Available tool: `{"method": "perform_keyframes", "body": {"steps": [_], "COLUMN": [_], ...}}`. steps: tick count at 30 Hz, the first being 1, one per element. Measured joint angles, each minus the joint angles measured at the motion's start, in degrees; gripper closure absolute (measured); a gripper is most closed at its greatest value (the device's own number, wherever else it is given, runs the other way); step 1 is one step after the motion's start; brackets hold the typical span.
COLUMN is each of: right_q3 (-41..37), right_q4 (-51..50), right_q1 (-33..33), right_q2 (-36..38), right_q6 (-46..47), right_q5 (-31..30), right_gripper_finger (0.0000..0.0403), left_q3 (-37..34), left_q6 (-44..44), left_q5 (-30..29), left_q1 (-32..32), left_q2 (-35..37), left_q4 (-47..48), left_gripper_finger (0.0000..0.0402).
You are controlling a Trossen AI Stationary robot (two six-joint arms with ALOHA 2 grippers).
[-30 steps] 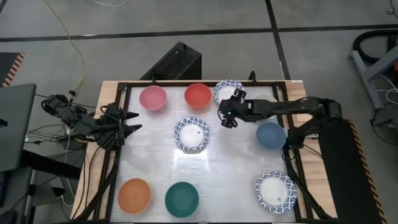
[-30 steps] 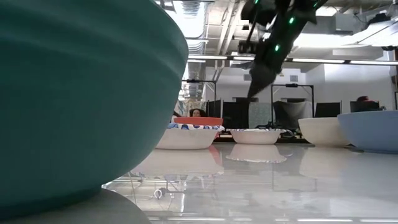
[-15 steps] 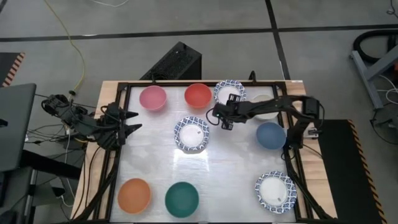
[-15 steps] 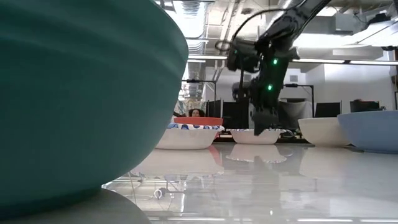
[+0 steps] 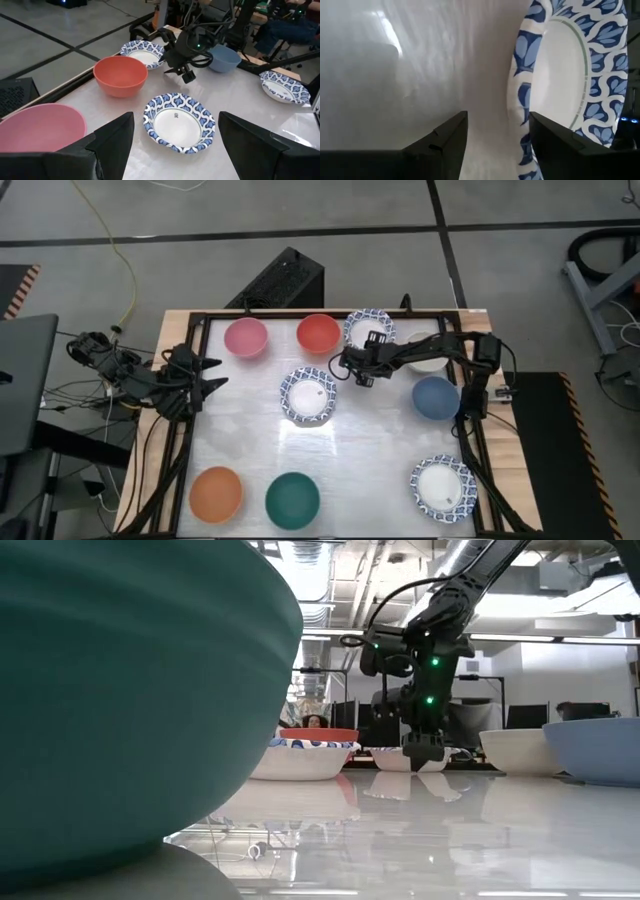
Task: Nest bowls inside each other
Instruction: Stack the top blue white patterned bowl on top of the middle blue white patterned bowl
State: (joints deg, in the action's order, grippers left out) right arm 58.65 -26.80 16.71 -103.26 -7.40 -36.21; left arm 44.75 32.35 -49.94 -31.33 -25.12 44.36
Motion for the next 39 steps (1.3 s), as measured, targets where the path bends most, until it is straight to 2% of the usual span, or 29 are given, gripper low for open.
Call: {"method": "perform_keyframes", "body": {"steps": [5,18,22,29,39], "right_q3": [0.0,0.0,0.0,1.17,11.8], "right_q4": [0.19,0.06,0.06,-1.53,-7.69], "right_q1": [0.0,0.37,0.37,0.15,0.15], "right_q2": [0.11,0.14,0.15,0.15,0.15], "right_q6": [0.74,6.53,8.85,9.53,4.95], "right_q5": [-0.08,-0.39,-0.79,-5.05,-8.53], "right_gripper_finger": [0.0228,0.039,0.039,0.0395,0.0395], "left_q3": [0.0,-0.02,-0.02,-0.02,-0.02], "left_q6": [-0.12,-0.01,0.03,0.03,-0.16], "left_q5": [-0.3,-0.28,-0.27,-0.26,-0.26], "left_q1": [0.0,0.0,-0.01,-0.01,0.0], "left_q2": [0.0,0.0,0.0,0.0,0.0], "left_q4": [0.02,0.0,0.0,0.0,0.32], "left_gripper_finger": [0.0123,0.0123,0.0123,0.0123,0.0123]}}
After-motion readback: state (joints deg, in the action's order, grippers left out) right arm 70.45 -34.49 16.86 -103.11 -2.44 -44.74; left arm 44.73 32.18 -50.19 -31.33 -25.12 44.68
